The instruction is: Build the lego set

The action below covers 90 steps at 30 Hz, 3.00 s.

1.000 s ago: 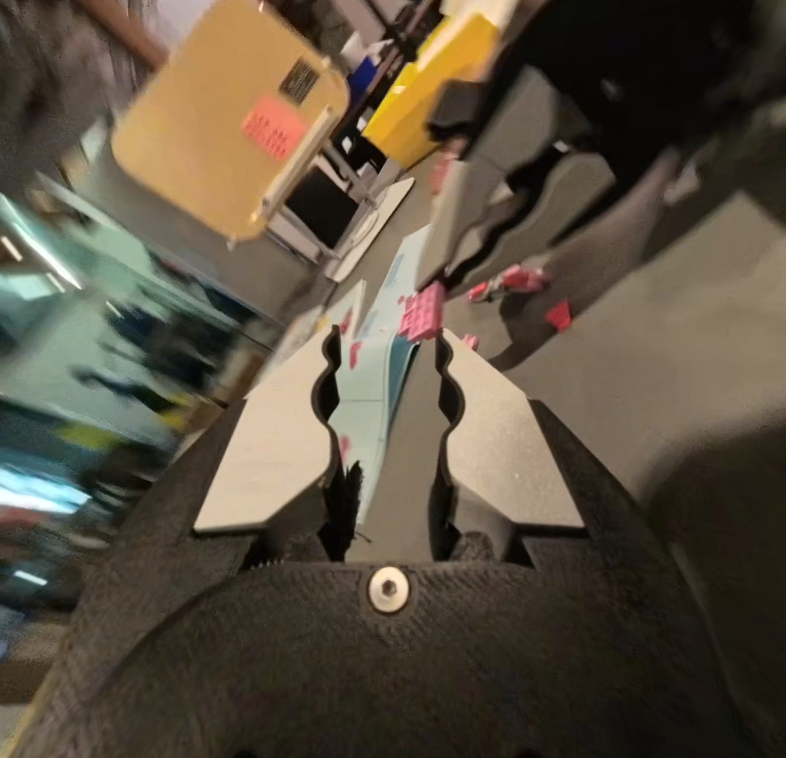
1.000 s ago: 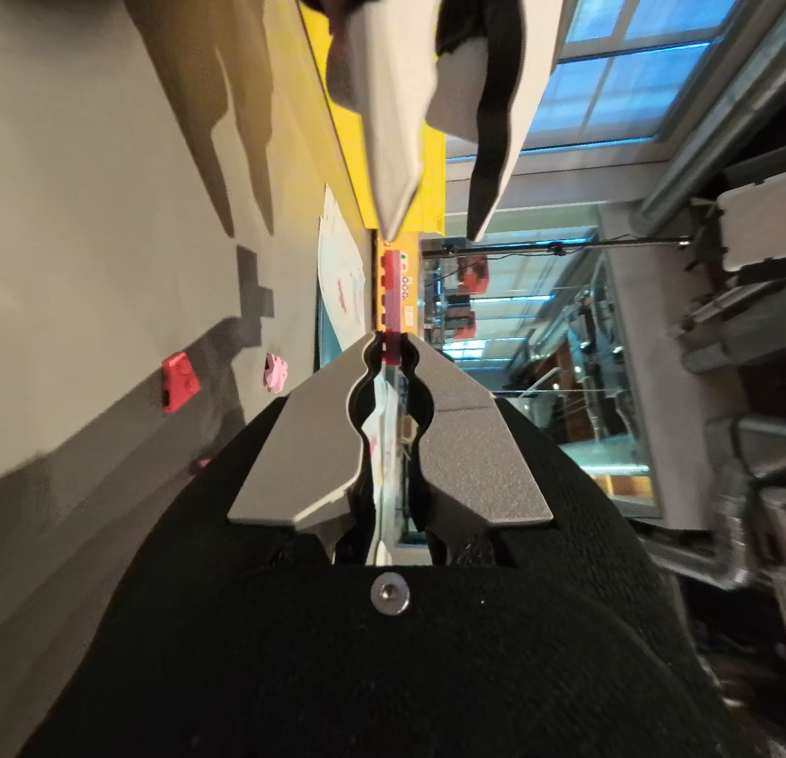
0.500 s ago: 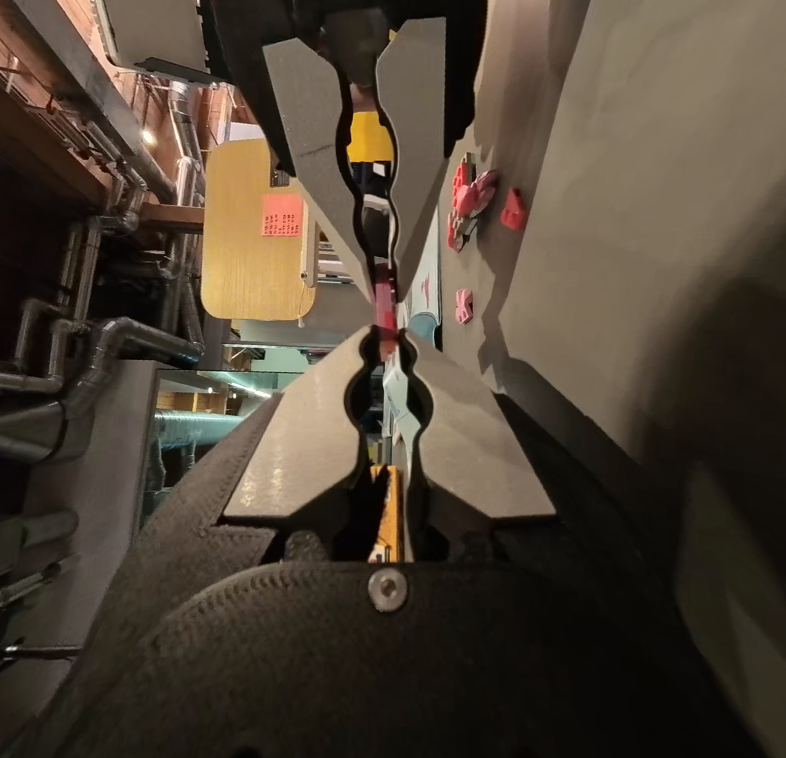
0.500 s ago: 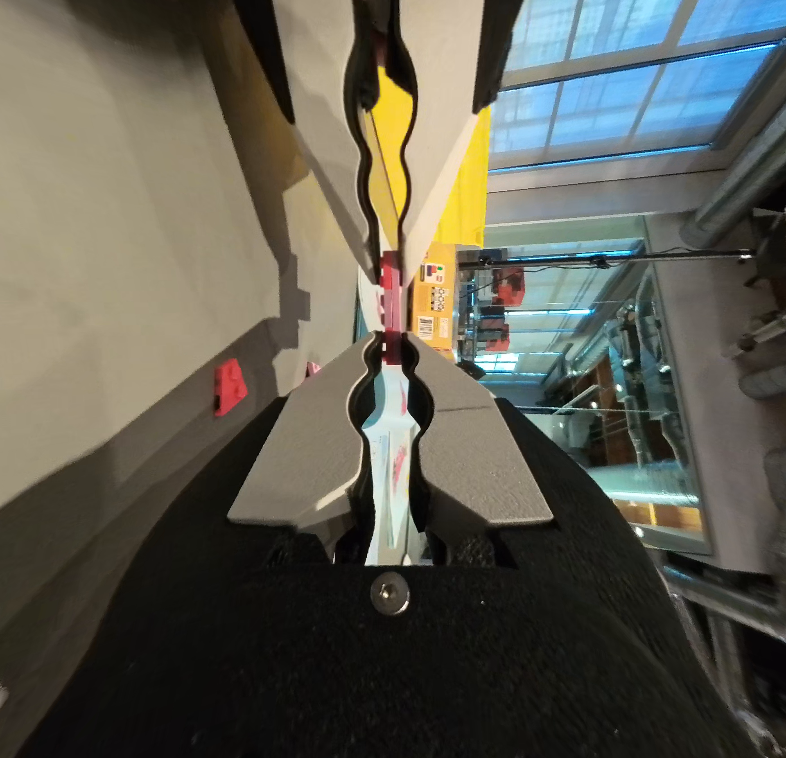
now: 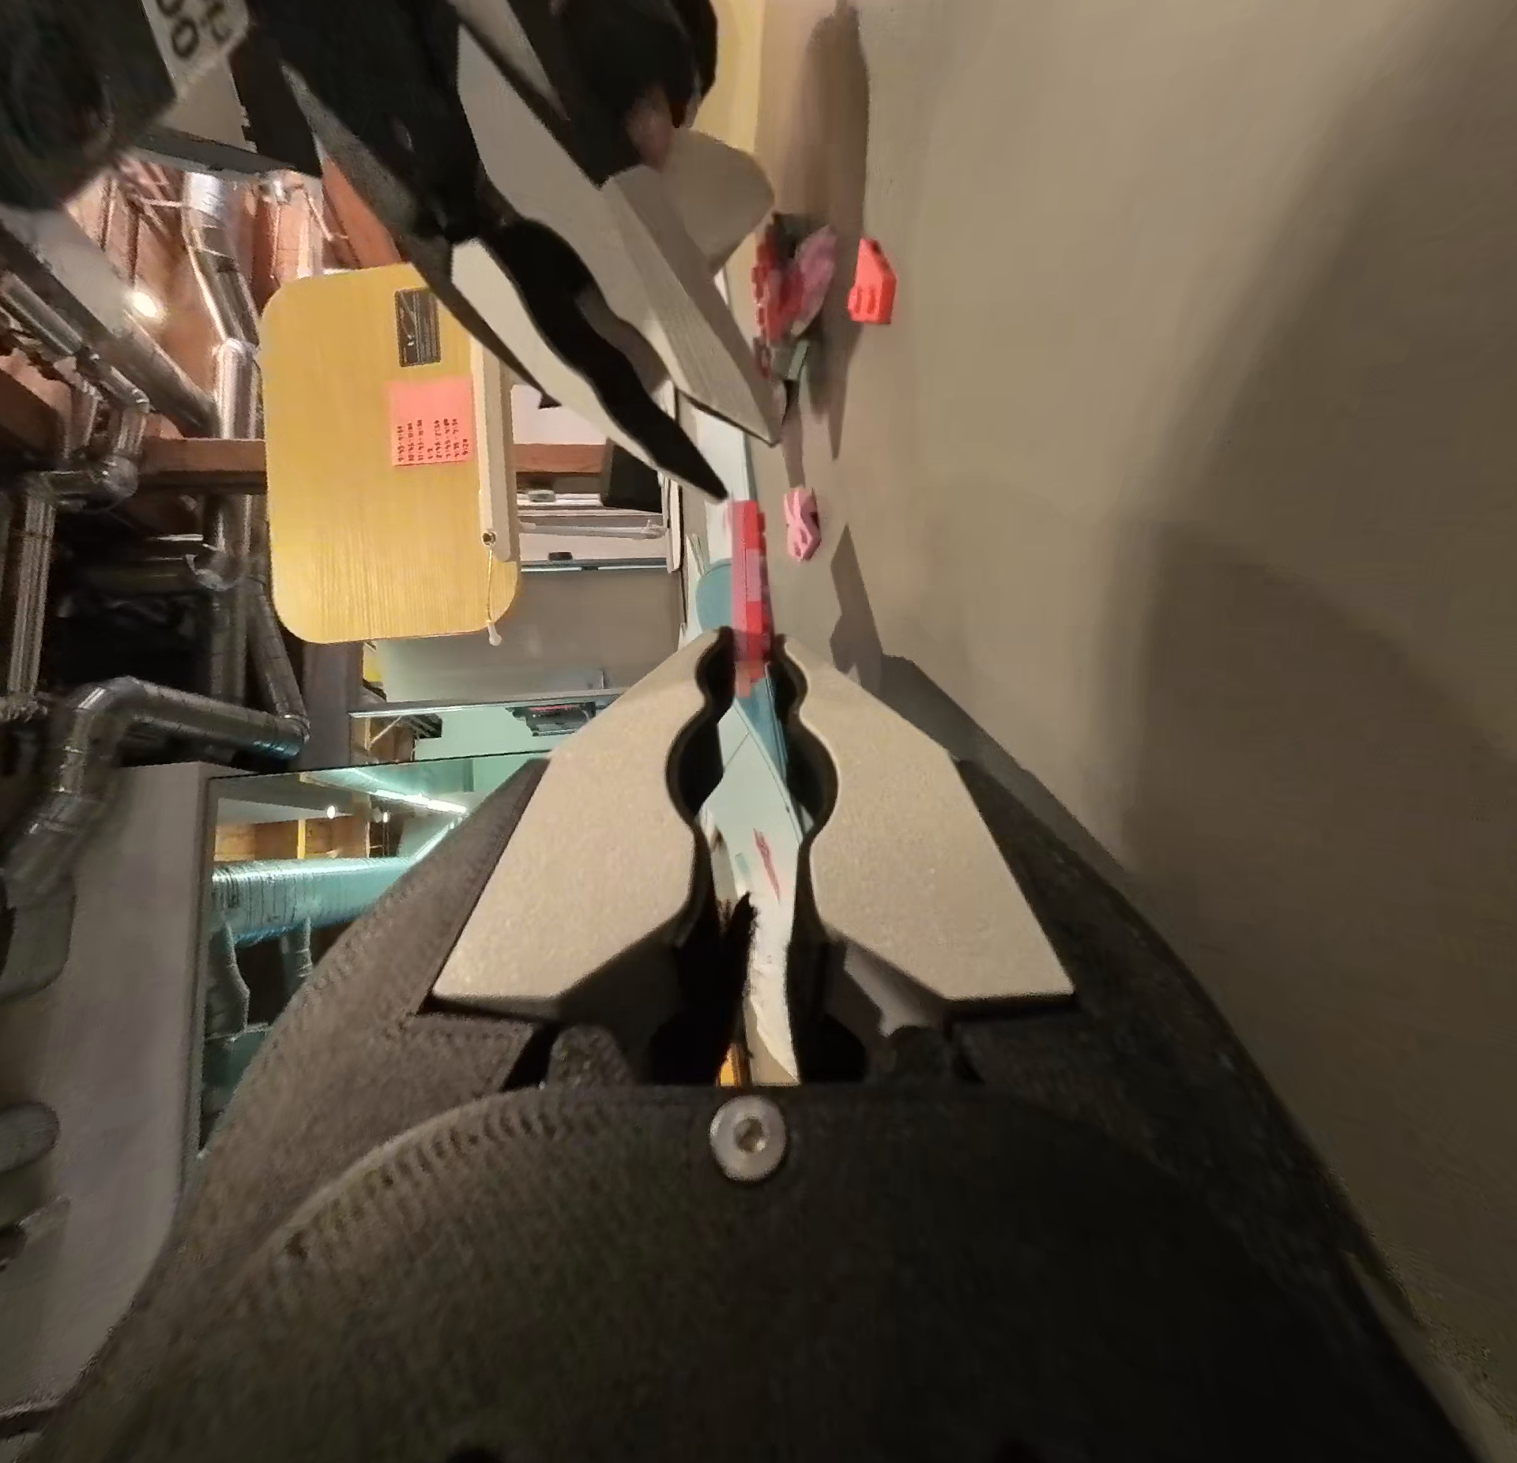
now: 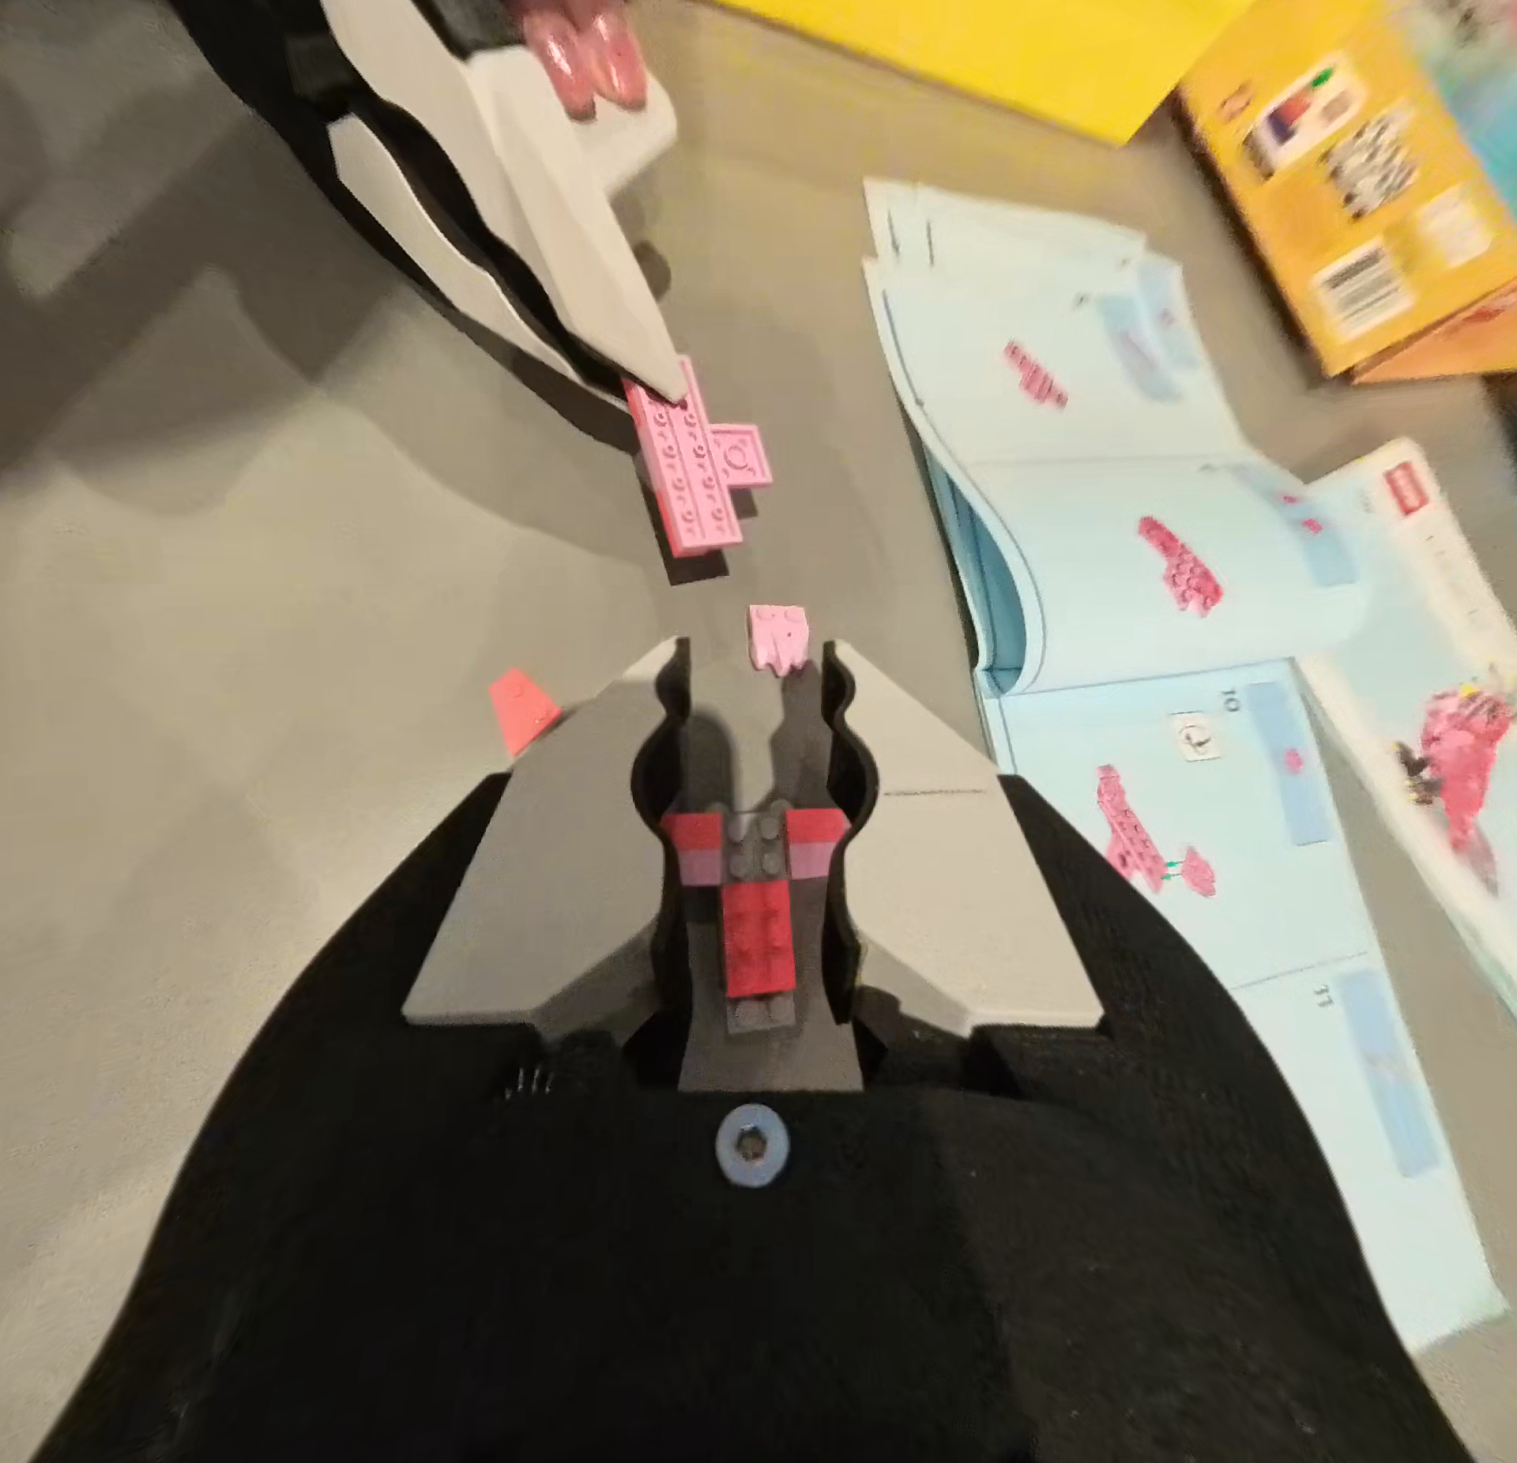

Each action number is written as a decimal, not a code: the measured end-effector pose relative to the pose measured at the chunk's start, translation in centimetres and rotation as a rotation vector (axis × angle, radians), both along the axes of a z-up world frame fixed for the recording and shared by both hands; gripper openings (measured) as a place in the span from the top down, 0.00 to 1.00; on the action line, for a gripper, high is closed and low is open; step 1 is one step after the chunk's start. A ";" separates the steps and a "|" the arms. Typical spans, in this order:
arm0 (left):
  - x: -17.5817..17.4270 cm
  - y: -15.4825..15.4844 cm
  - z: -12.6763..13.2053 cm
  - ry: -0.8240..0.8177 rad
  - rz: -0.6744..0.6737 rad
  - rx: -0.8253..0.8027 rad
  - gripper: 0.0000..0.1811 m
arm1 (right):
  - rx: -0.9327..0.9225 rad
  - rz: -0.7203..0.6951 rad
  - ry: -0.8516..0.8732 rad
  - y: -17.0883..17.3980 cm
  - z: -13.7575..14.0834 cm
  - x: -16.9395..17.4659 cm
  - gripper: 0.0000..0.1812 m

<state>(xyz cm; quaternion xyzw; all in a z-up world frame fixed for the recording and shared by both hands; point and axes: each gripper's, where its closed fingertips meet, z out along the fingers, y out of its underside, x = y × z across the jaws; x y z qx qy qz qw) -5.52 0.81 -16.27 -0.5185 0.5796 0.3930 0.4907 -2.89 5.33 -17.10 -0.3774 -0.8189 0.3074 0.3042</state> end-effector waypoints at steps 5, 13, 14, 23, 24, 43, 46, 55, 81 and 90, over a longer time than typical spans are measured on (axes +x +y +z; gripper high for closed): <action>-0.4 0.3 -0.4 0.012 -0.013 -0.009 0.96 | -0.038 -0.066 -0.118 0.3 -1.5 -1.0 0.85; -0.4 0.3 -0.1 0.003 -0.015 -0.002 0.96 | -0.054 -0.073 -0.163 -0.2 -1.7 -1.3 0.92; -0.4 0.3 0.0 -0.002 -0.015 0.000 0.96 | -0.015 -0.066 -0.149 -0.2 -1.6 -1.3 0.93; -0.9 0.3 0.0 -0.089 0.006 -0.073 0.96 | 1.196 0.257 0.053 2.2 0.9 3.4 0.93; -0.8 0.2 0.1 -0.093 -0.001 -0.075 0.96 | 1.300 0.353 0.029 2.1 0.8 4.5 0.93; 1.1 -1.1 0.1 -0.115 -0.064 -0.104 0.96 | 1.633 1.092 -0.019 -2.3 -1.7 11.1 0.90; 1.3 -1.3 0.0 -0.117 -0.071 -0.110 0.96 | 1.498 0.898 -0.118 -1.4 -1.1 12.2 0.78; 2.0 -1.7 0.6 -0.148 -0.101 -0.094 0.96 | 0.124 -0.398 -0.037 -2.3 1.1 11.2 0.82; 2.6 -1.9 1.6 -0.130 -0.132 0.026 0.96 | -0.258 -0.260 0.015 -2.4 1.3 7.0 0.92; 2.5 -2.1 2.0 -0.159 -0.149 0.034 0.96 | -0.227 0.031 0.128 -3.4 4.8 1.4 0.92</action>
